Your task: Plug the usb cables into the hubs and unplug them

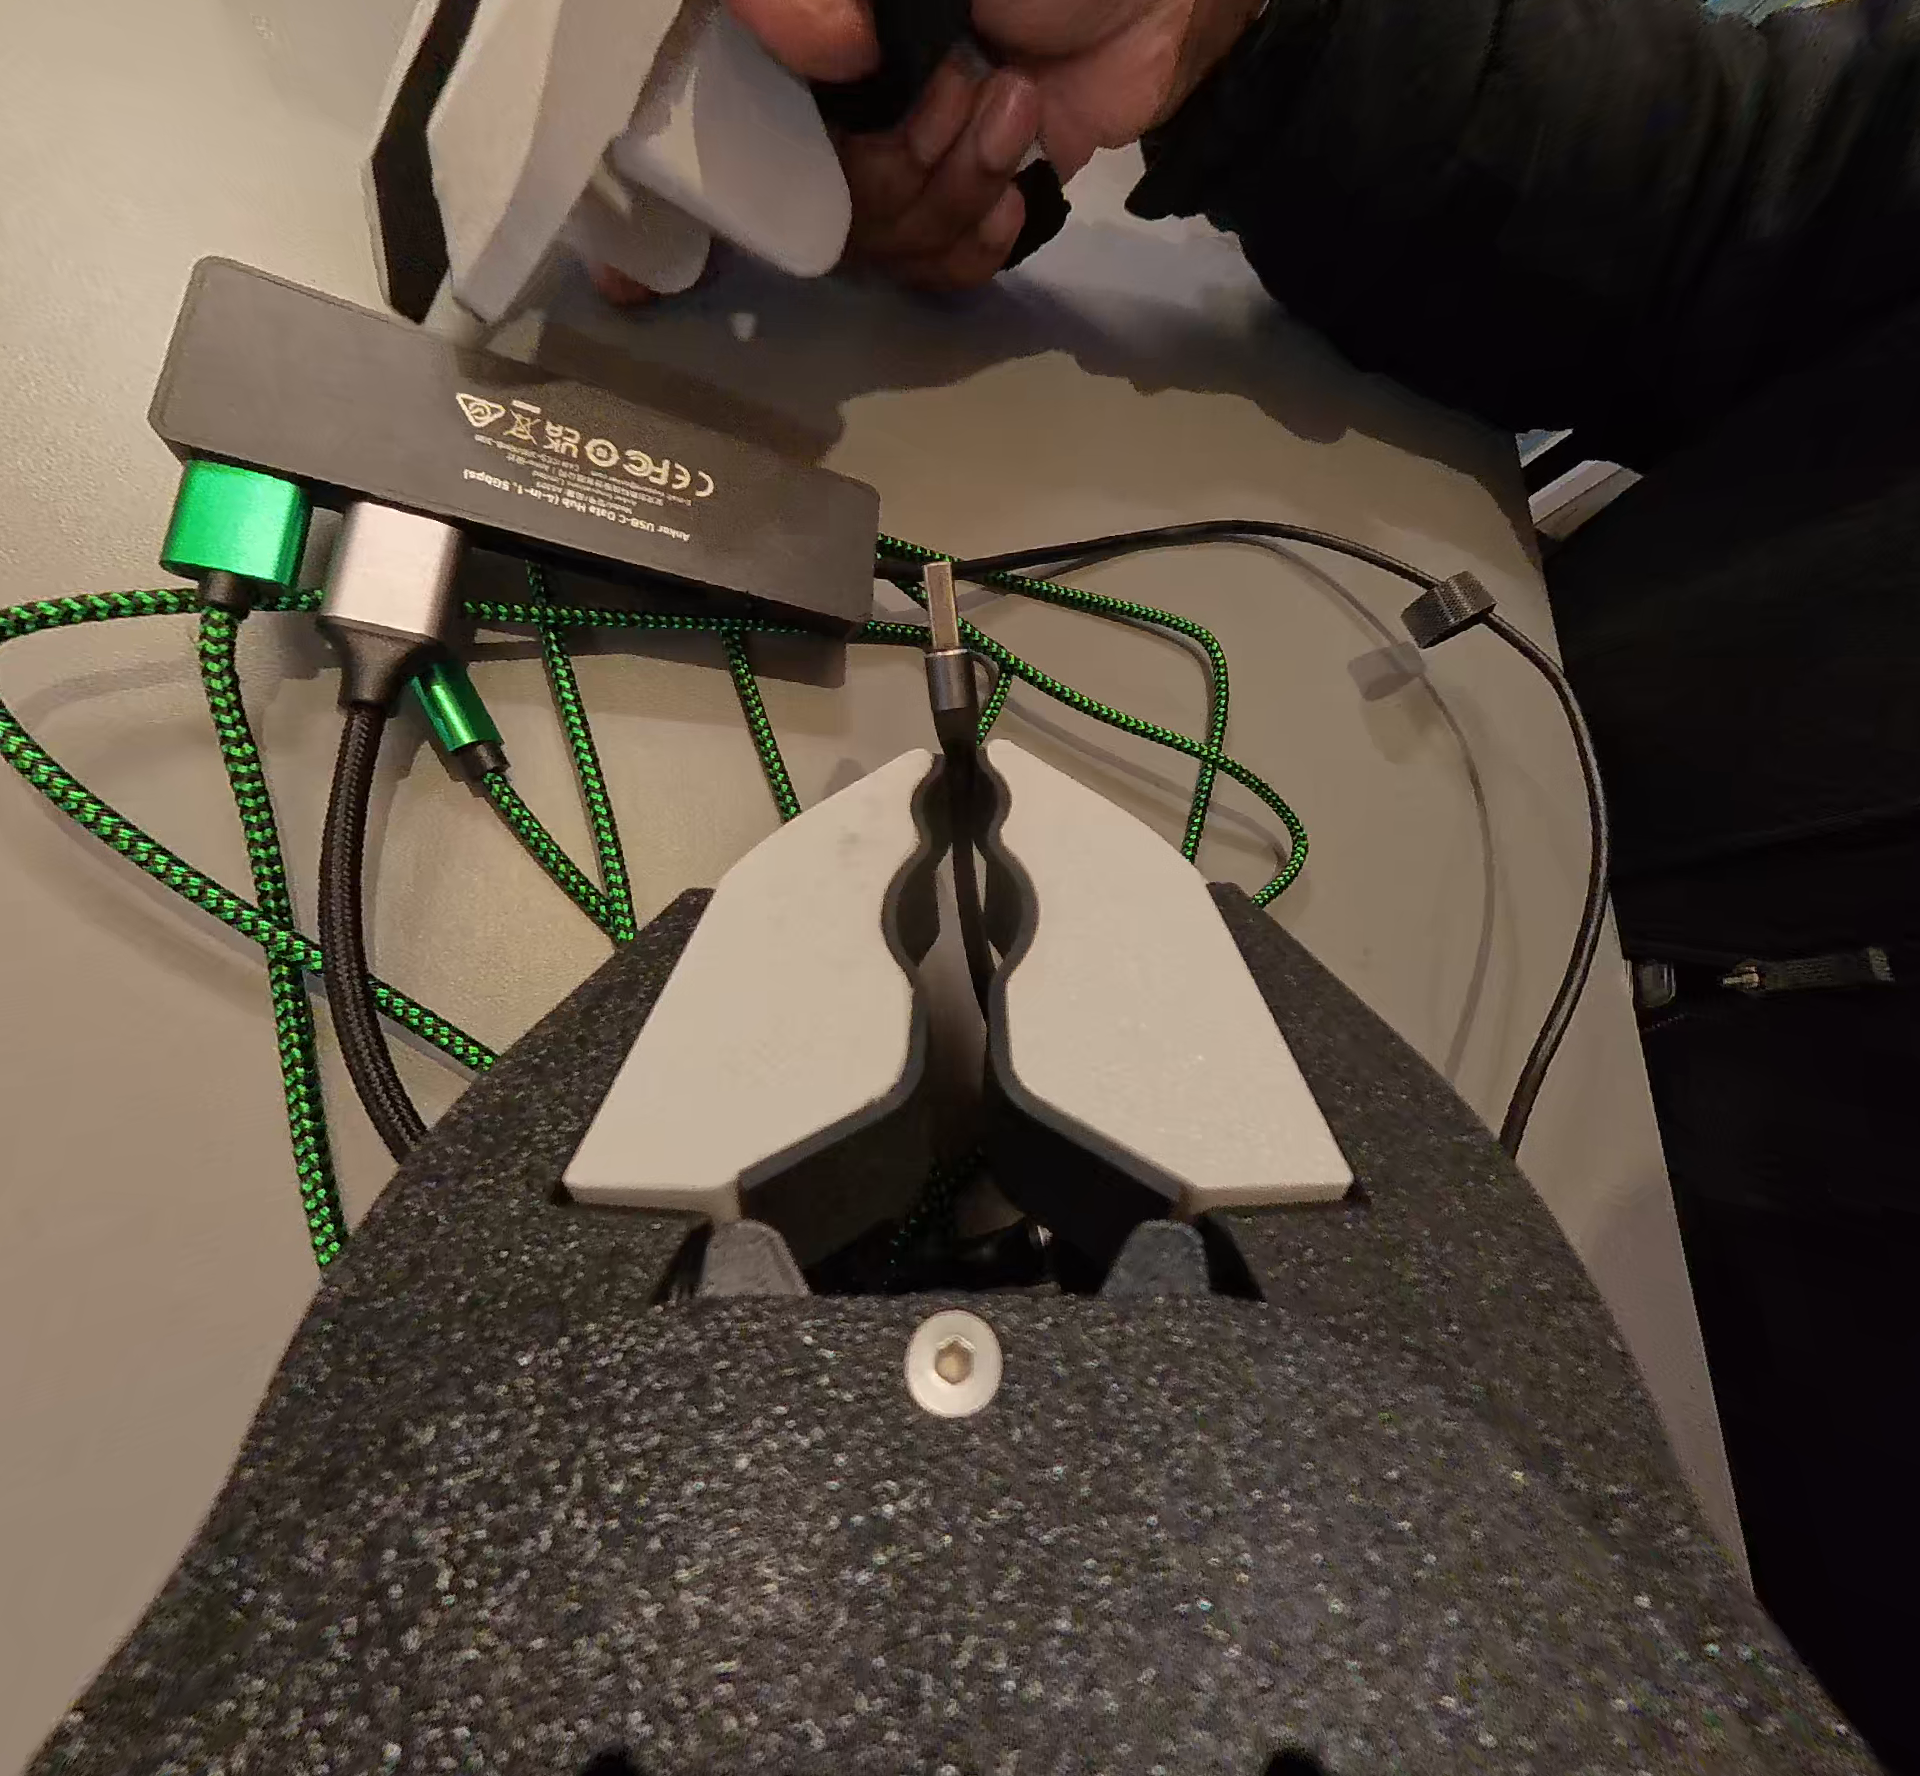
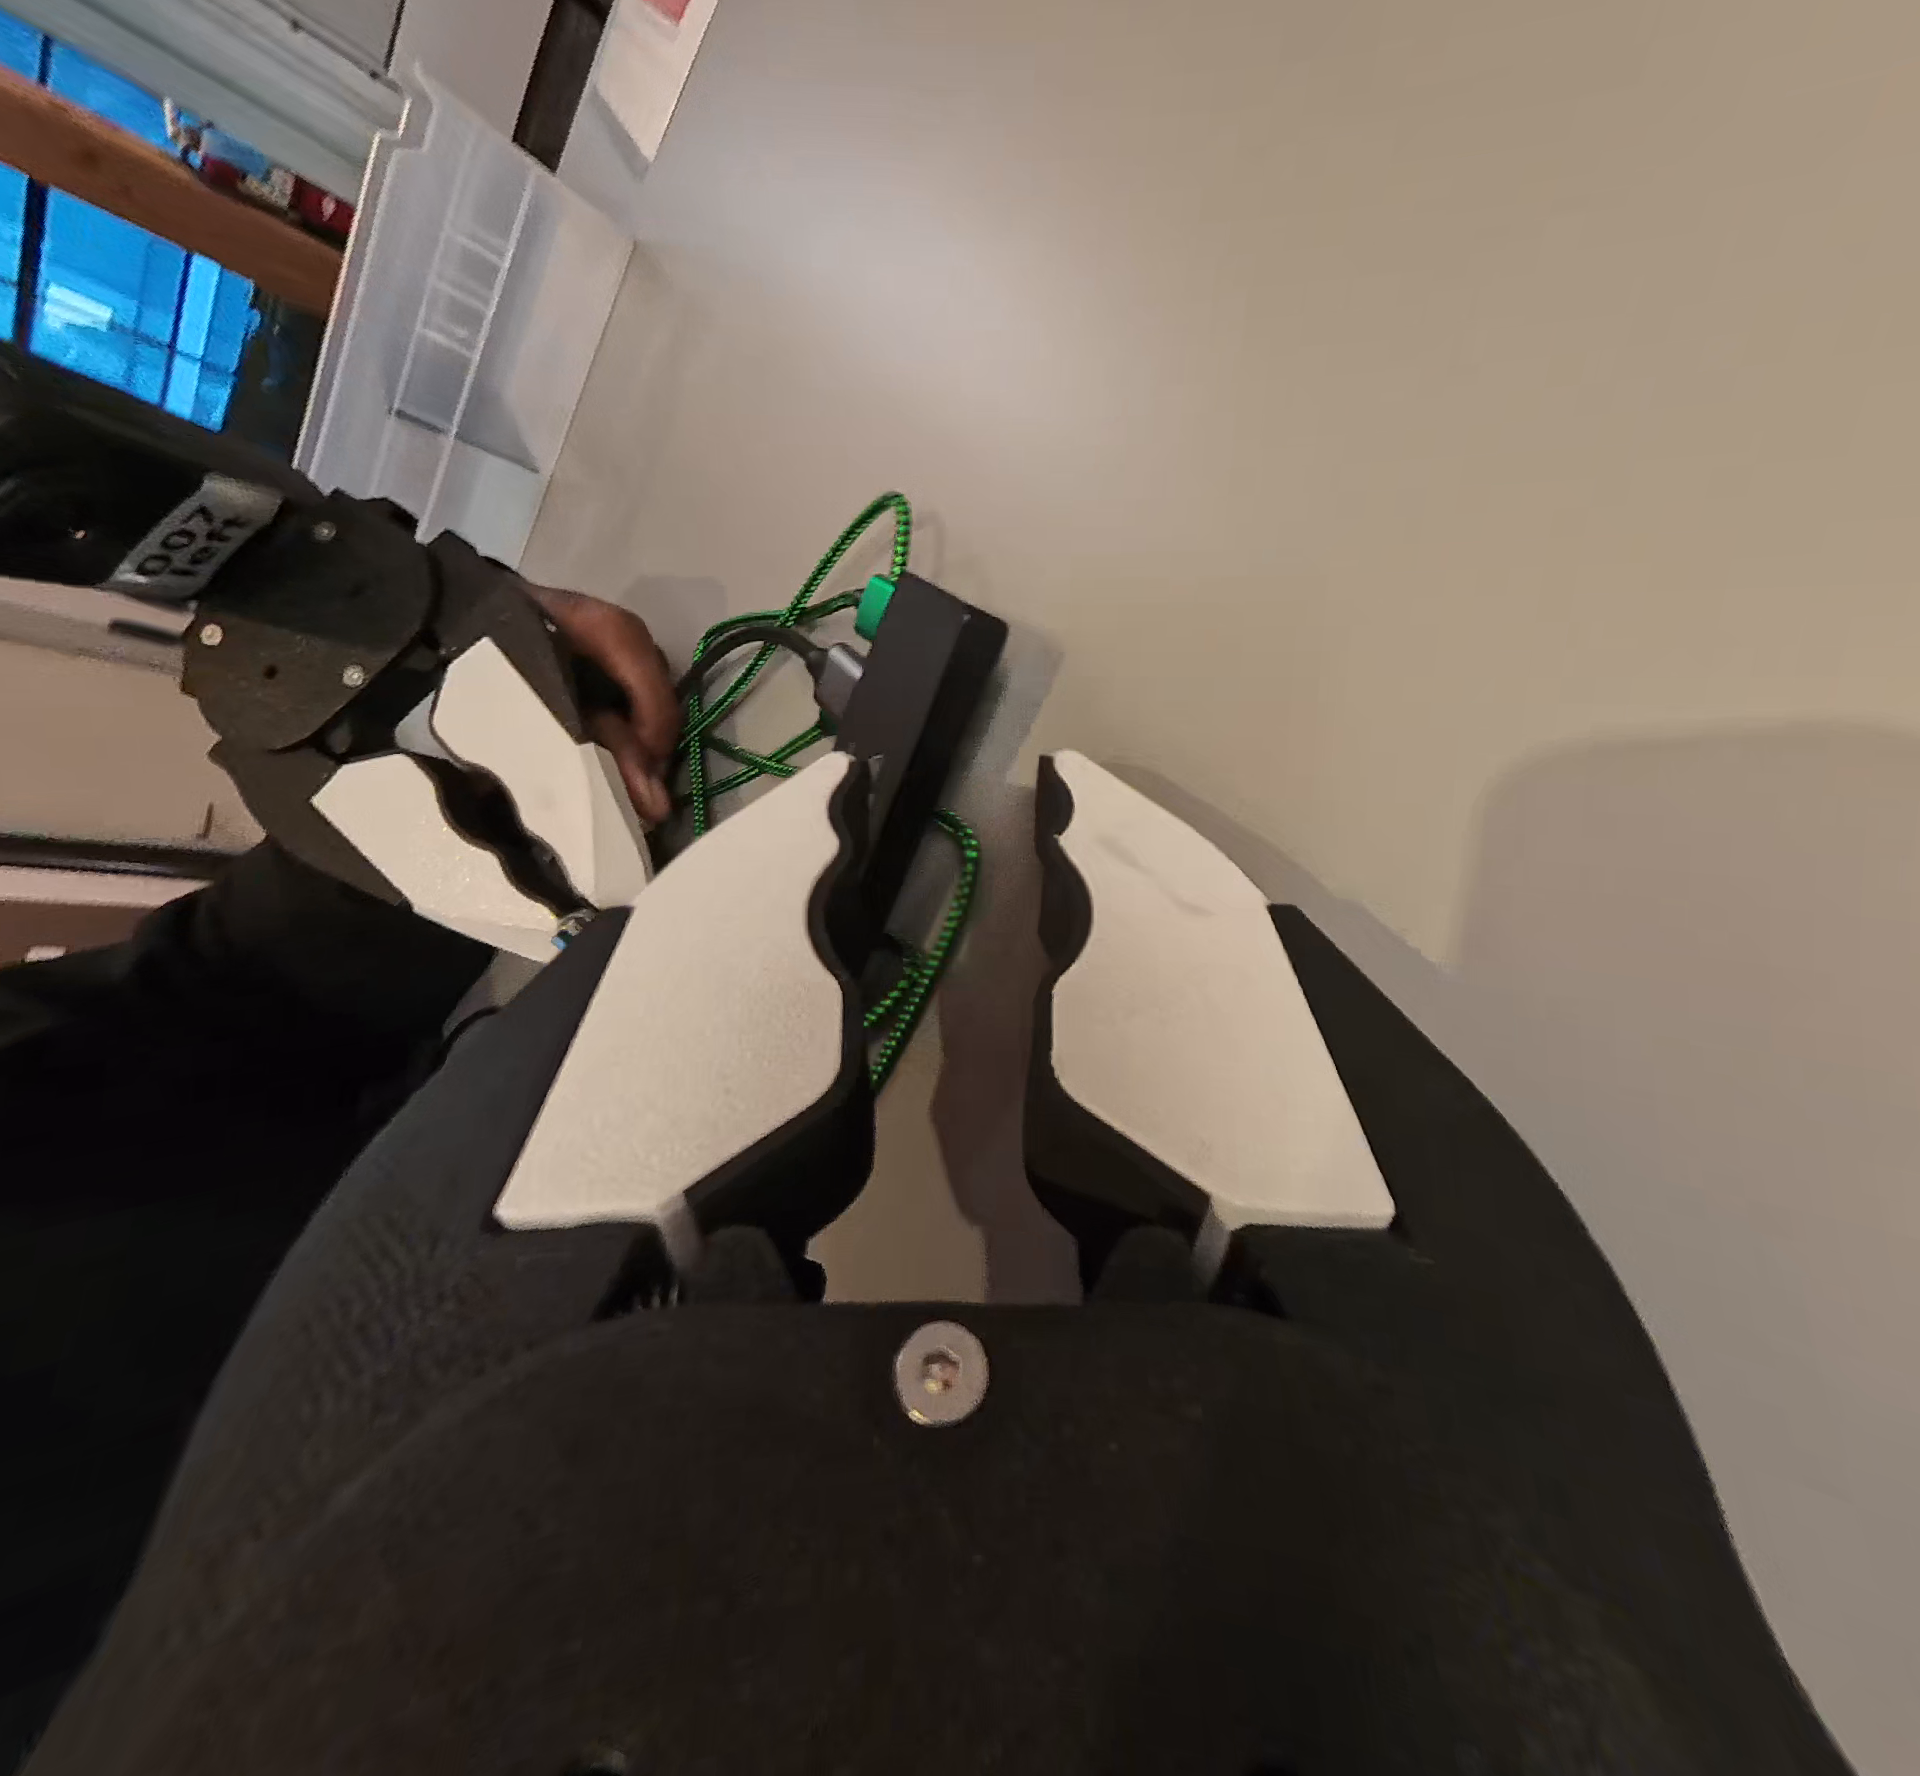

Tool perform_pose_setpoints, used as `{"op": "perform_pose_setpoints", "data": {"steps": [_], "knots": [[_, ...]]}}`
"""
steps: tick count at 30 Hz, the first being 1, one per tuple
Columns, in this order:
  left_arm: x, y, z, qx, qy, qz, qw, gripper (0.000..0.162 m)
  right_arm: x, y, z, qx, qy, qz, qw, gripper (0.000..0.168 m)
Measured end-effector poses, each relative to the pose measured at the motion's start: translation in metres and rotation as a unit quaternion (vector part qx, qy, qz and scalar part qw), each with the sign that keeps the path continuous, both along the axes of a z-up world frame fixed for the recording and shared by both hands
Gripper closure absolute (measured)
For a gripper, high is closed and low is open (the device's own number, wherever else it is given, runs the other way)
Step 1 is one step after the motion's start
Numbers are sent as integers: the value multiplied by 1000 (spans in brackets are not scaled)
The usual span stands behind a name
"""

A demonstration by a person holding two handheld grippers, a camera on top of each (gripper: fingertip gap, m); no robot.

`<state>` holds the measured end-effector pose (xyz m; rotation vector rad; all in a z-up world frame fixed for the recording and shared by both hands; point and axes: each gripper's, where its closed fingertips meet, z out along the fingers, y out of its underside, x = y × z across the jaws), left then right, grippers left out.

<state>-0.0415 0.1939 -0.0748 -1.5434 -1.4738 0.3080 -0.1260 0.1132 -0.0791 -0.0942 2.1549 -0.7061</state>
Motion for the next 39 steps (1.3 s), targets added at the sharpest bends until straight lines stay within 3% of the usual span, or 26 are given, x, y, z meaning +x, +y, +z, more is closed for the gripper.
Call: {"op": "perform_pose_setpoints", "data": {"steps": [1, 7, 13, 17, 20, 27, 32, 39], "knots": [[0, 1, 0, 1, 1, -2, 1000, 159, 5, 0, 0, 1, -3, 11, 1000, 140], [1, 4, -1, -7, -1, -11, 1000, 159, 26, -3, 6, 19, -64, 45, 997, 135], [1, -1, 3, 20, 5, 1, 1000, 159, 46, 30, 13, 26, -125, 101, 987, 137], [1, -1, 4, 24, 9, -2, 1000, 160, 48, 33, 14, 6, -109, 84, 990, 156], [2, -1, 8, 38, 18, 0, 999, 159, 51, 33, 12, 2, -98, 92, 991, 156], [11, 2, 55, 110, 66, 12, 992, 160, 46, 34, 38, -44, -167, 157, 973, 158], [26, -1, 76, 110, 60, 27, 992, 160, 48, 35, 51, -73, -196, 212, 955, 158], [27, -4, 52, 77, 4, 44, 996, 159, 57, 46, 60, -122, -196, 250, 940, 158]]}}
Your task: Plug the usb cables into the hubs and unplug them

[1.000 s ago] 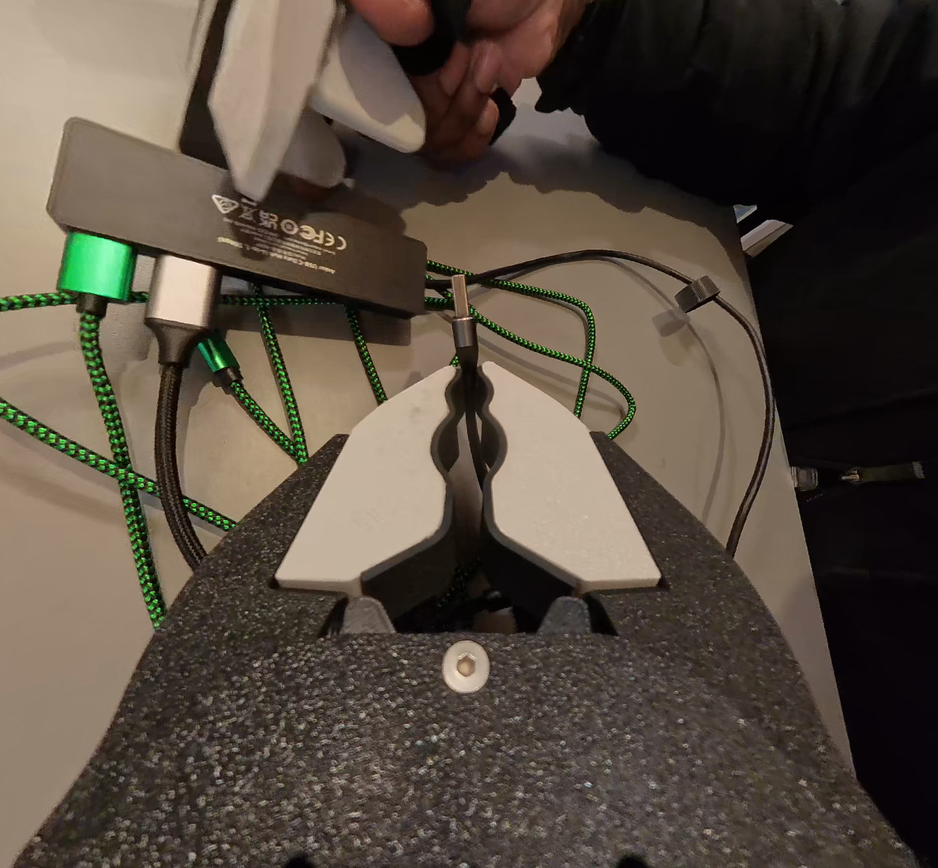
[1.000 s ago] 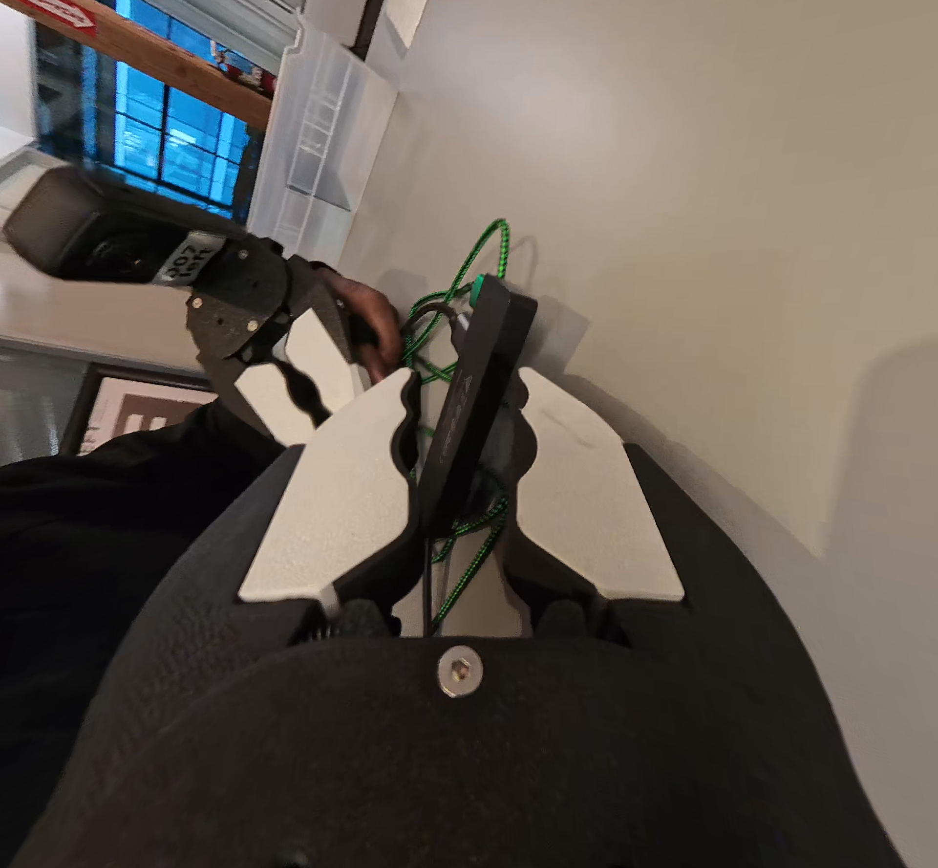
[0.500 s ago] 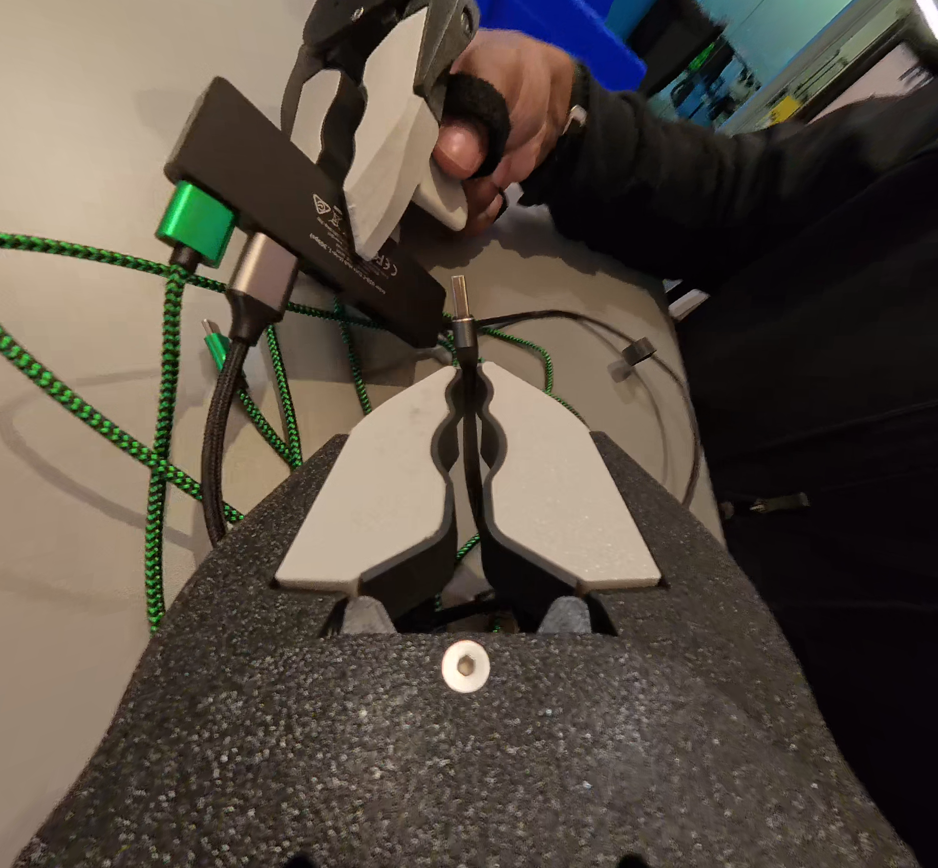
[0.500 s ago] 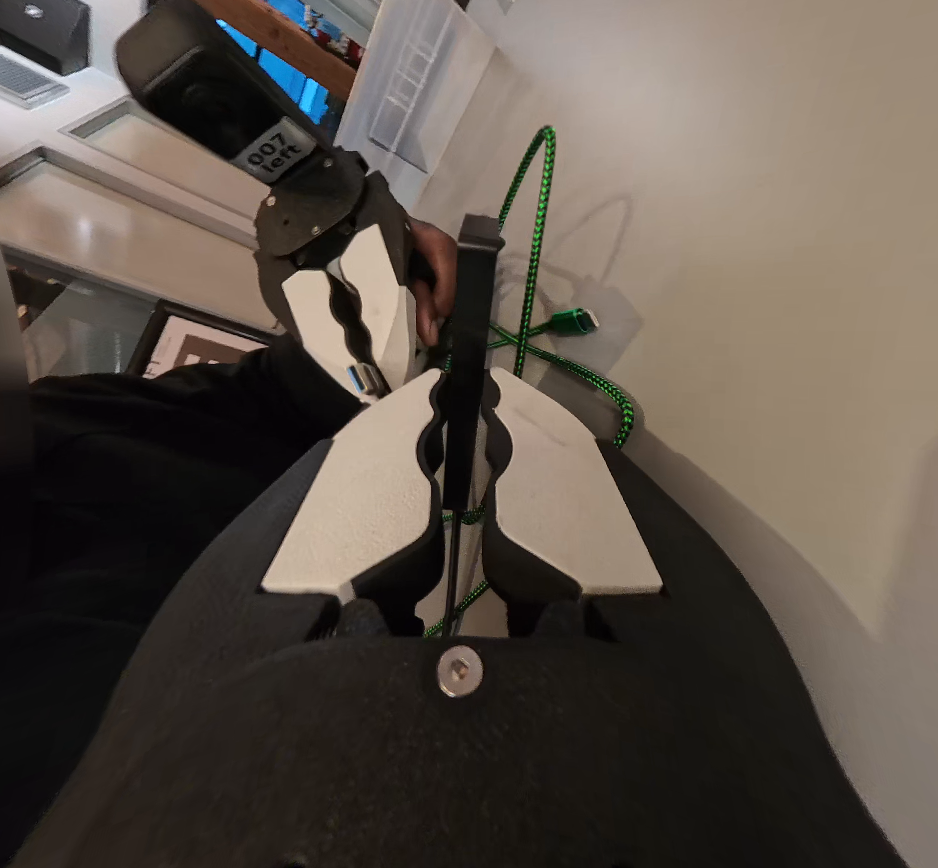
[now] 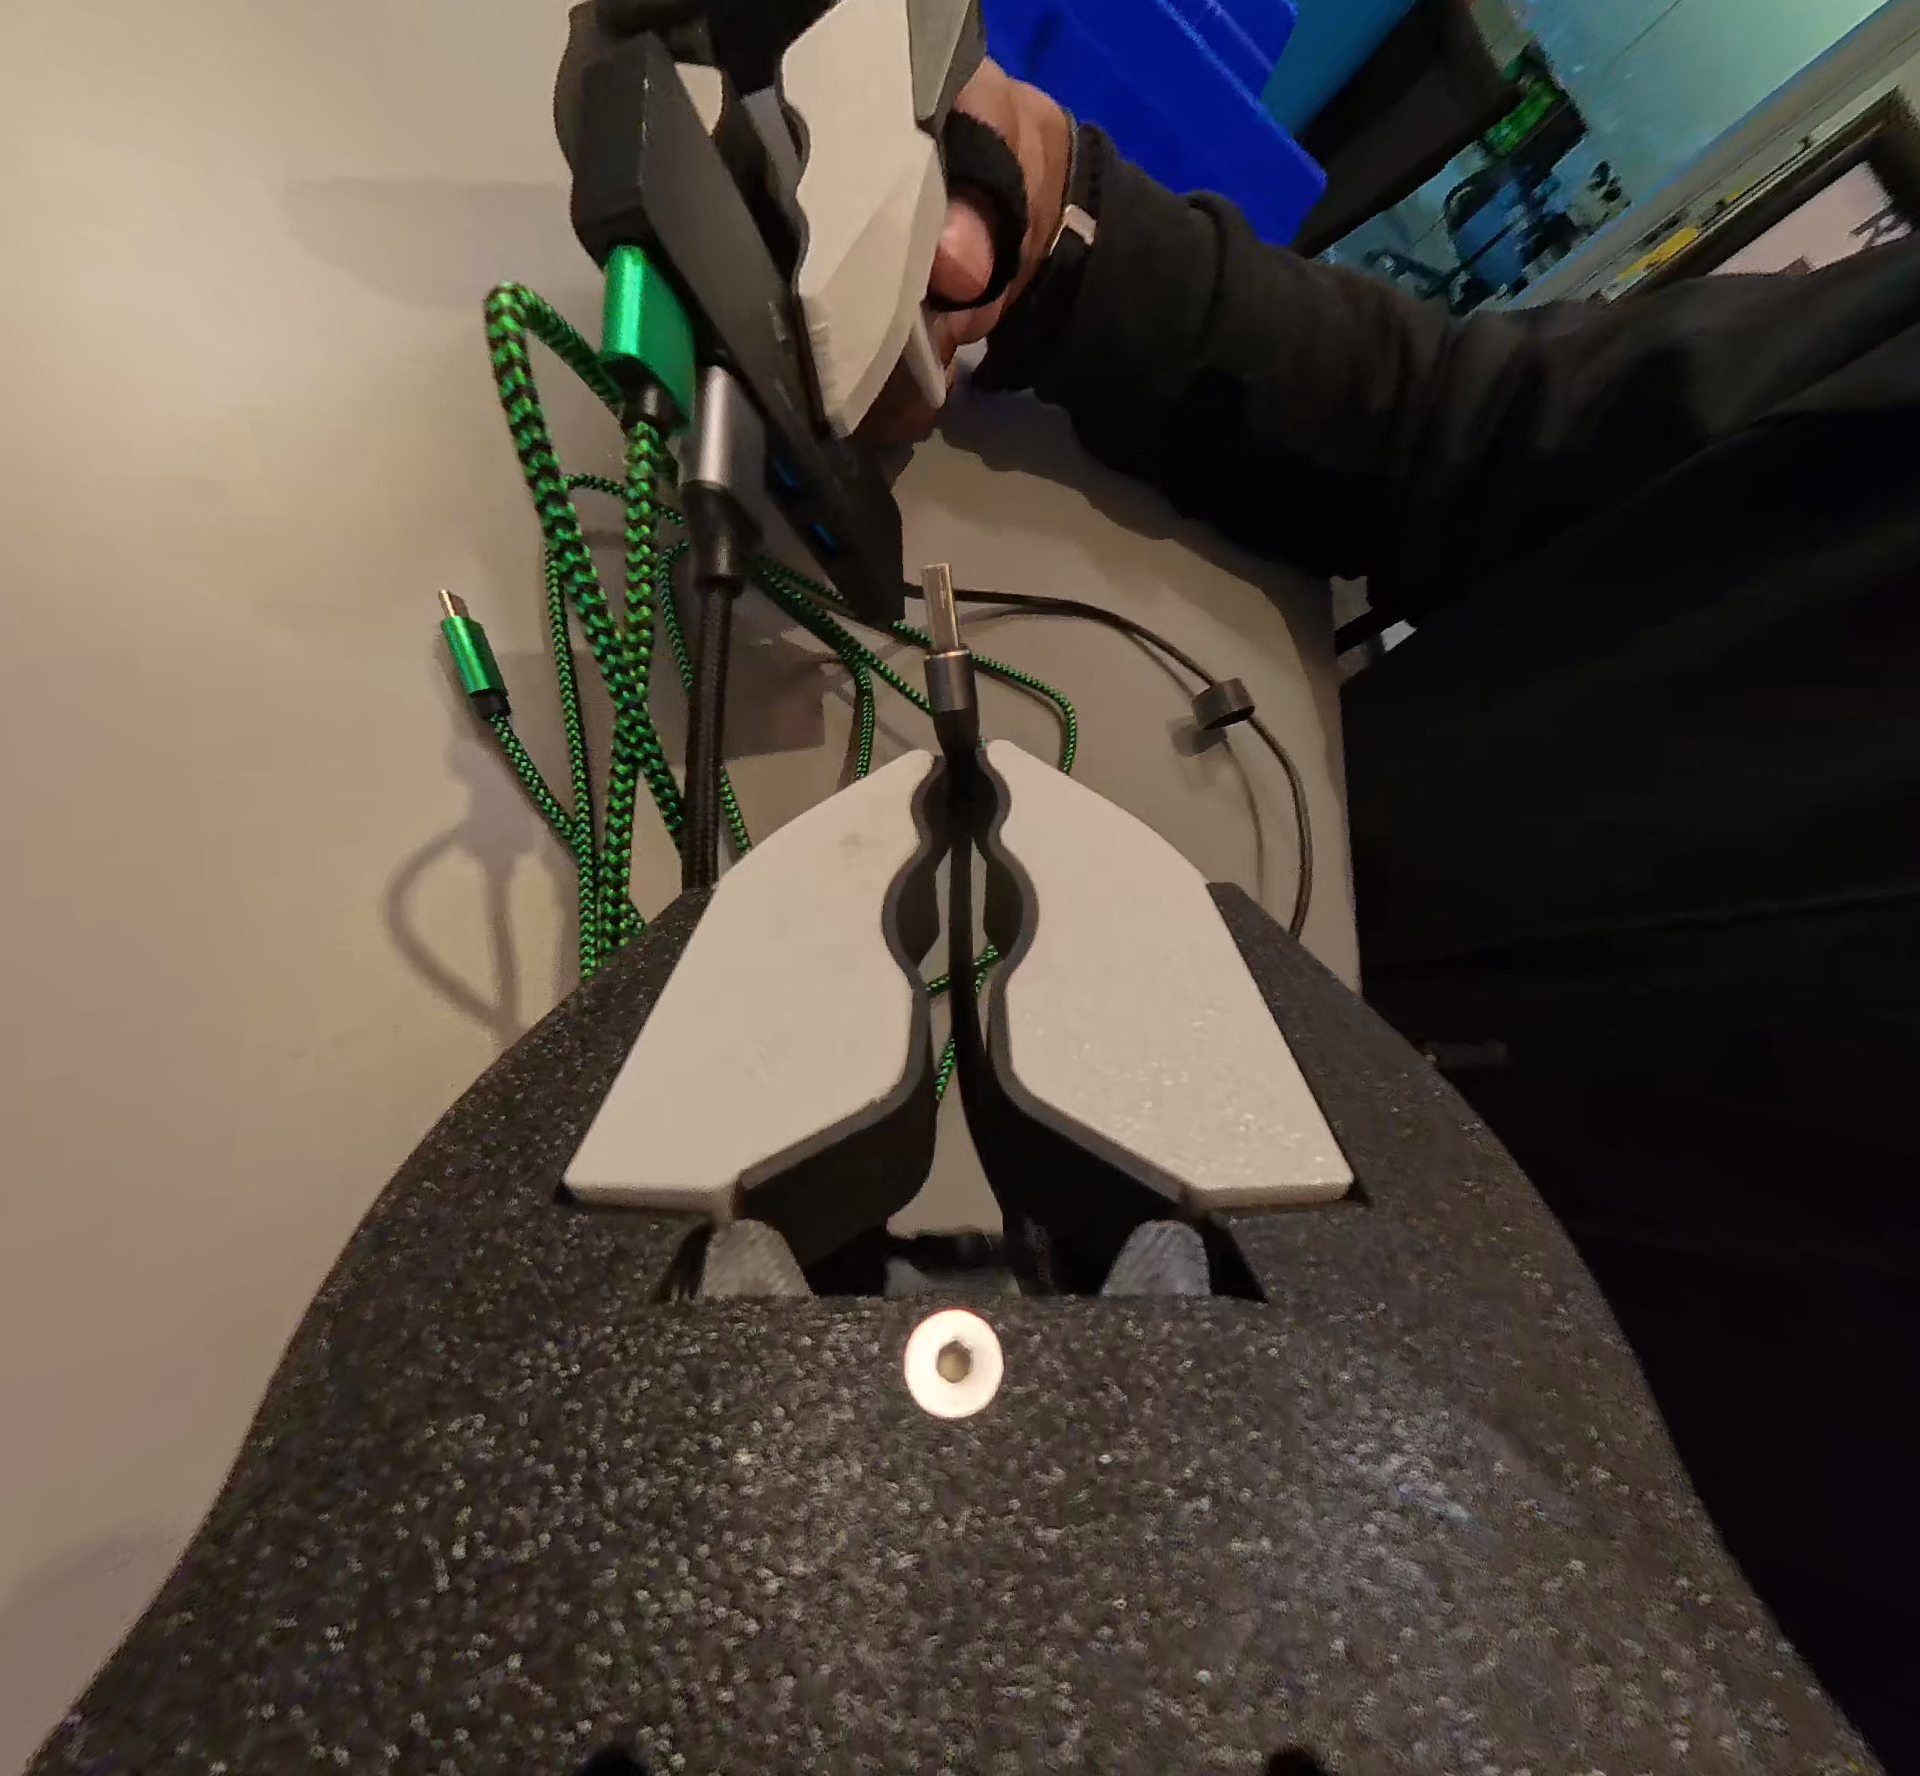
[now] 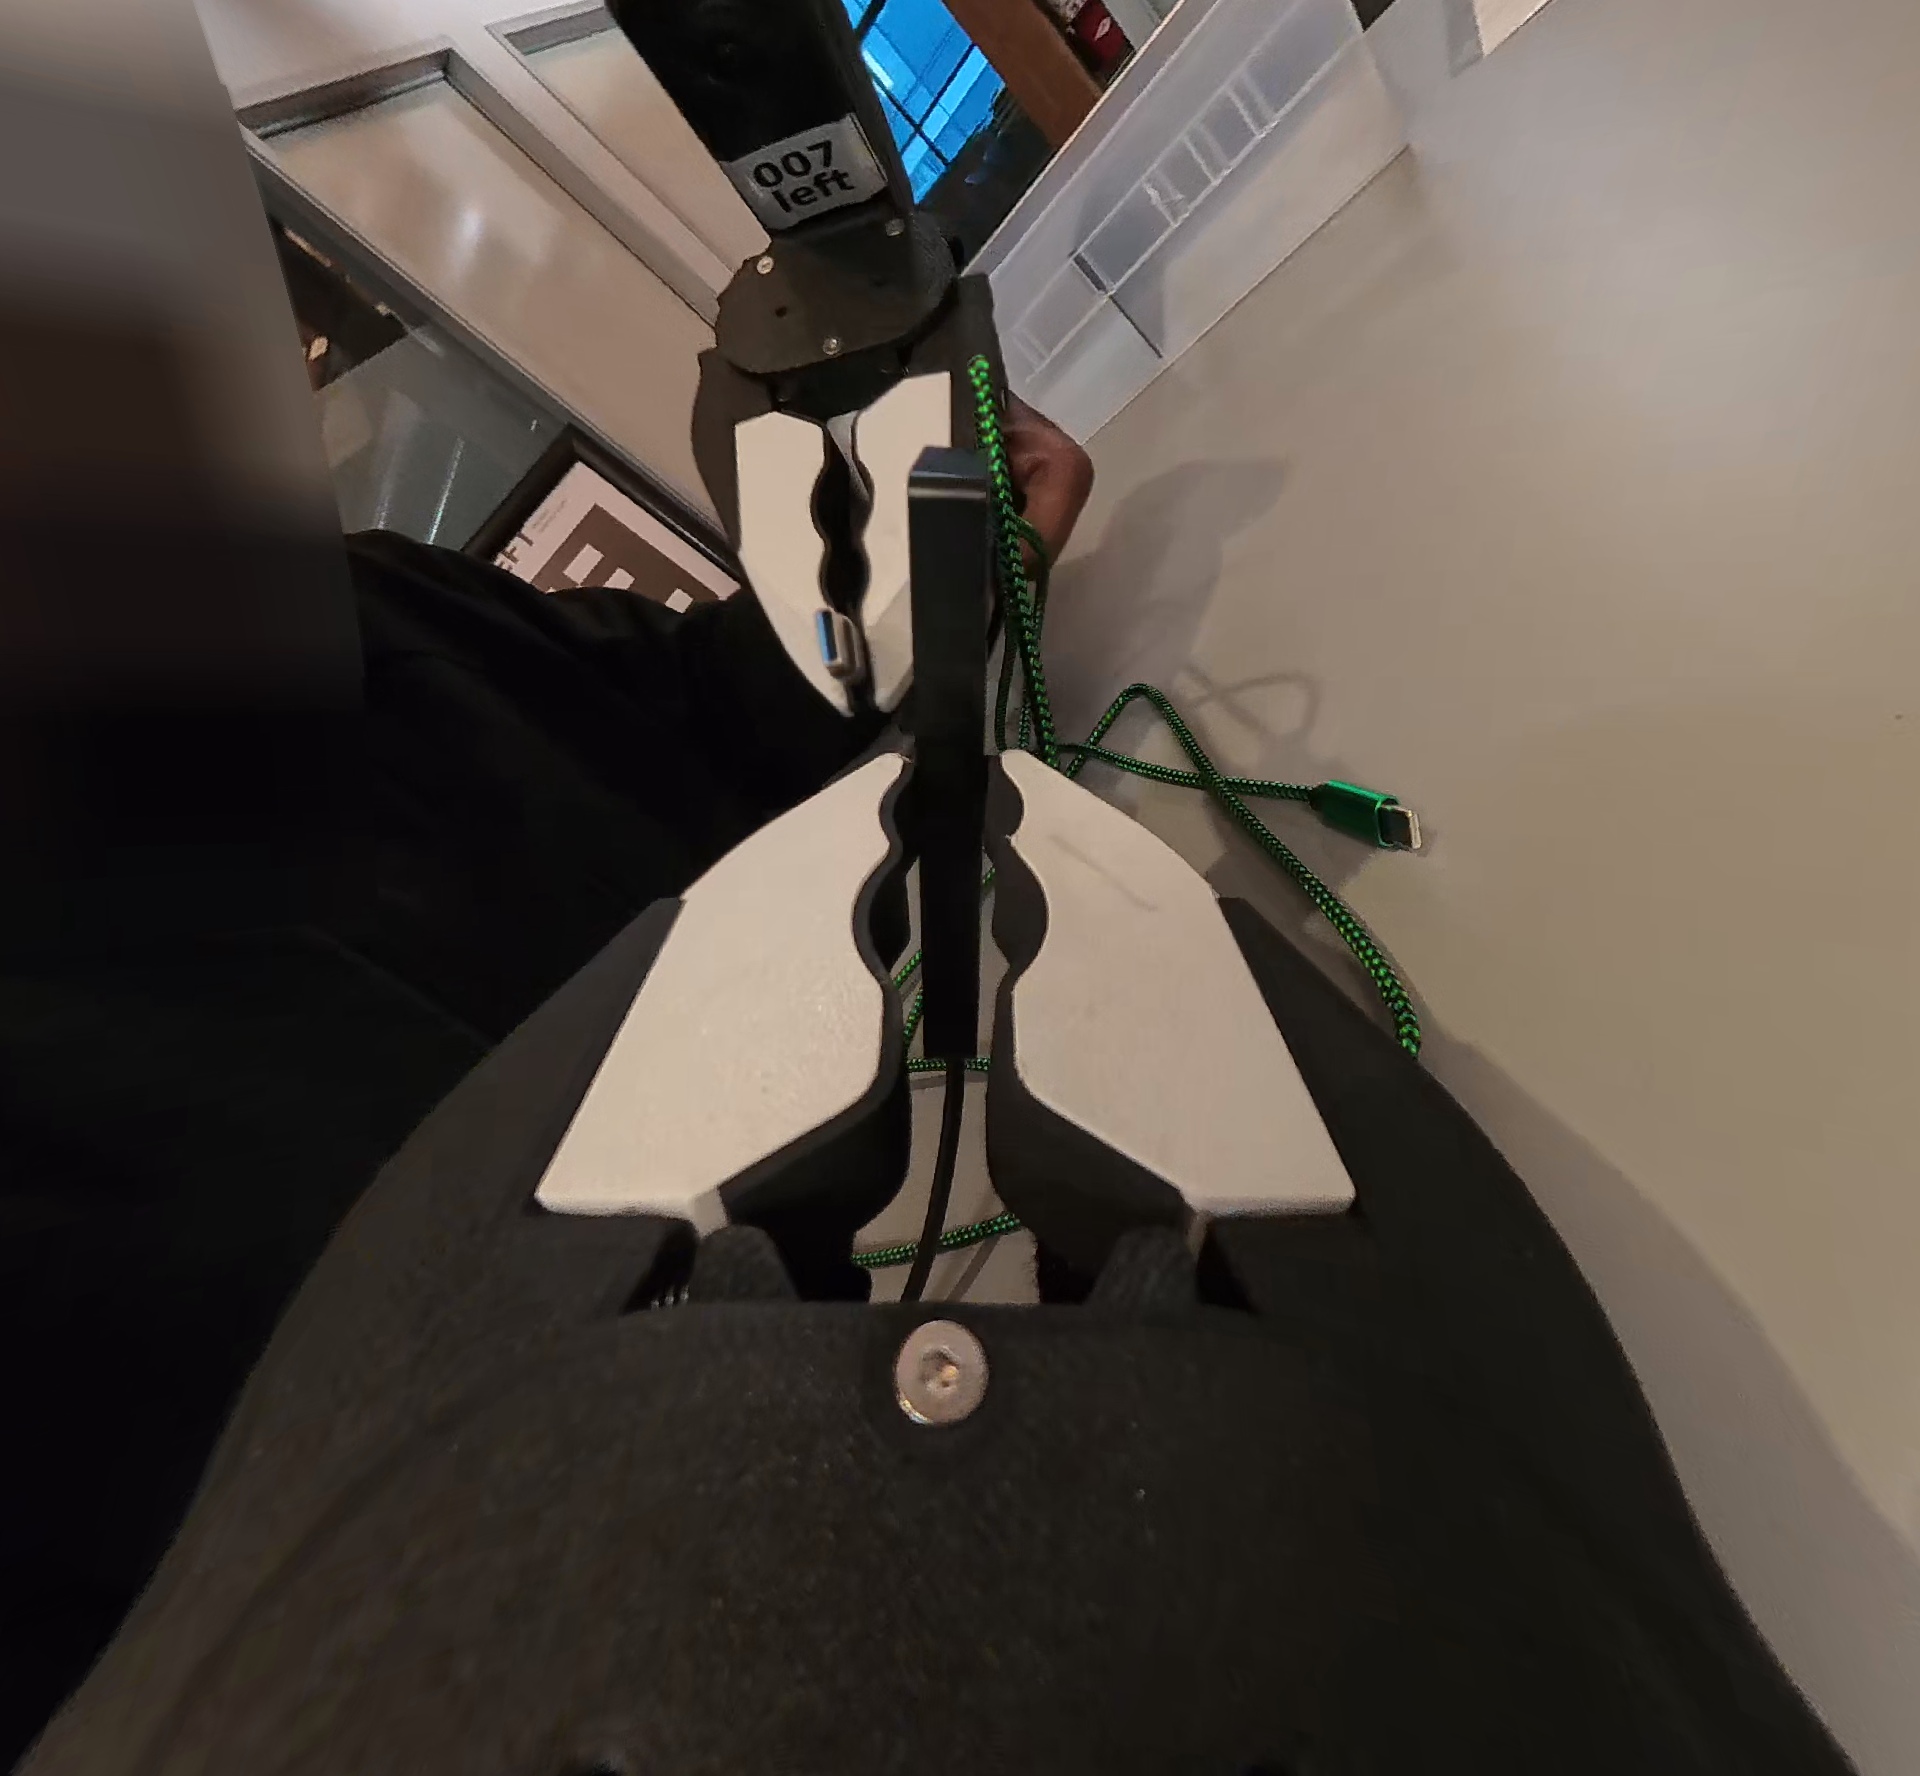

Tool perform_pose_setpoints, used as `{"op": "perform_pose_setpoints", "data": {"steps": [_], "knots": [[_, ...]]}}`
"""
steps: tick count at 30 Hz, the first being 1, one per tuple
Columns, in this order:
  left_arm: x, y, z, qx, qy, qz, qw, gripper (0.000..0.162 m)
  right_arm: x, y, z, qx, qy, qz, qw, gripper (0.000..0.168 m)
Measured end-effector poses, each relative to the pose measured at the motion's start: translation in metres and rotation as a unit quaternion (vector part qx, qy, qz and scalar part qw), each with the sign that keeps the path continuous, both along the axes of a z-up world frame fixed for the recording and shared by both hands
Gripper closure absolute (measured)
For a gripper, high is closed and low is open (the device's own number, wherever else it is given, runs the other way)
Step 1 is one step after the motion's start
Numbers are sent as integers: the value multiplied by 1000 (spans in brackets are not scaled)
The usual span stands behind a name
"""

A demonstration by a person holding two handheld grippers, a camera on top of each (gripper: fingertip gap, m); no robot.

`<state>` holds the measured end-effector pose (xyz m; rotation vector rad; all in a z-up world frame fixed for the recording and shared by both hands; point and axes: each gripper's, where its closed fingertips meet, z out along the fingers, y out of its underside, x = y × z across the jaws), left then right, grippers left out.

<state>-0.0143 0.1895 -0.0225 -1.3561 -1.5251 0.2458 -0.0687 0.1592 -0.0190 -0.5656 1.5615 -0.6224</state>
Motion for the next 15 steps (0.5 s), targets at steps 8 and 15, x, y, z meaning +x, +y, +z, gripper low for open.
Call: {"op": "perform_pose_setpoints", "data": {"steps": [8, 15], "knots": [[-6, 8, -3, -75, -3, -11, 997, 159, -3, 9, 11, -27, -33, 7, 999, 158], [-6, 15, 3, -113, -5, -8, 994, 159, -4, 18, 17, -45, -51, 30, 997, 158]]}}
